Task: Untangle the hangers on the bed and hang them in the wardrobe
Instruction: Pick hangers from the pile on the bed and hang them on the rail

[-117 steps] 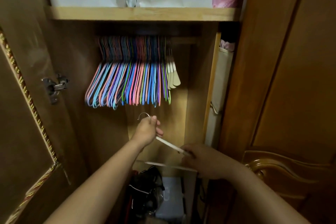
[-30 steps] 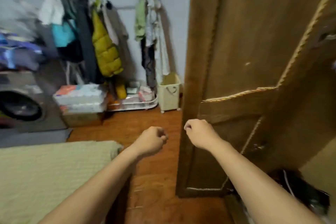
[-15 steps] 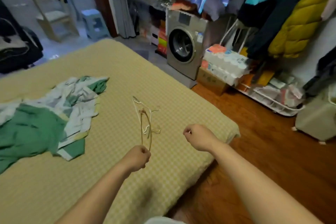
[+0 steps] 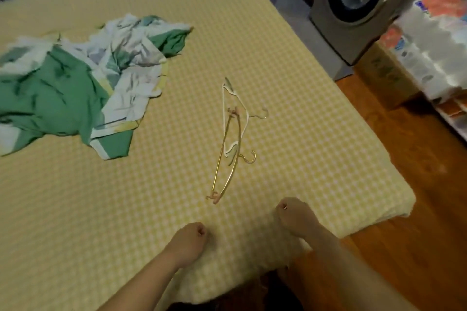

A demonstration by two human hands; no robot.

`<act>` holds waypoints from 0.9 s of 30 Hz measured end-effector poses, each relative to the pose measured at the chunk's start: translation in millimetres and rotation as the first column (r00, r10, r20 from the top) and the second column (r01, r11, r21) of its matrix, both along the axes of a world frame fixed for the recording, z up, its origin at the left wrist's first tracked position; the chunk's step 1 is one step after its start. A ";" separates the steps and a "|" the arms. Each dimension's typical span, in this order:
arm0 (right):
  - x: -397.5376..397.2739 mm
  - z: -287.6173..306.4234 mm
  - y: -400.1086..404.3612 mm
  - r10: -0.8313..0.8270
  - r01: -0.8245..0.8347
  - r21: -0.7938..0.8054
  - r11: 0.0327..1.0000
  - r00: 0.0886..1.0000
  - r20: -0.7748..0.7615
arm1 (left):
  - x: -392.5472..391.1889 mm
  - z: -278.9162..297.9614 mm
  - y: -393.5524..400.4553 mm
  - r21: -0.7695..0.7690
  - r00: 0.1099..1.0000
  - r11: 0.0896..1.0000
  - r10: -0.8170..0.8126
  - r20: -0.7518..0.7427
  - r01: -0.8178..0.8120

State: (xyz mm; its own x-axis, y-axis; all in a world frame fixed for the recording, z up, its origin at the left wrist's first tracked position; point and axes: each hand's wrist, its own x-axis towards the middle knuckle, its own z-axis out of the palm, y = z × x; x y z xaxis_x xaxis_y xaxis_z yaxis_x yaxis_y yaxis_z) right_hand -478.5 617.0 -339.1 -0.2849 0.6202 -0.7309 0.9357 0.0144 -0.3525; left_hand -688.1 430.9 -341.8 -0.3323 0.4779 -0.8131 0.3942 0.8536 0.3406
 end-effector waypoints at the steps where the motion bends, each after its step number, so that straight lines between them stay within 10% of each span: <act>1: -0.6 -9.8 13.1 0.008 -0.008 -0.001 1.000 1.000 0.001 | 0.1 -9.4 14.2 0.002 1.000 1.000 -0.011 -0.028 0.011; 11: -10.6 -162.3 121.0 0.061 -0.058 0.043 0.997 0.997 -0.051 | 13.1 -181.5 140.8 0.080 0.833 0.996 0.077 -0.548 -0.040; 17: -32.5 -180.2 116.4 0.093 -0.103 0.094 0.990 0.991 0.099 | -0.5 -144.4 76.4 0.488 0.876 0.868 0.300 -0.377 -0.087; 23: -118.6 -159.1 105.4 0.206 -0.206 0.093 0.974 0.978 0.006 | -27.7 -108.7 -24.3 0.354 0.744 0.857 0.505 -0.437 -0.374; 27: -207.5 -175.4 129.8 -0.204 0.223 0.119 0.967 0.966 -0.159 | -37.2 -118.7 -45.0 0.355 0.674 0.790 0.612 -0.414 -0.499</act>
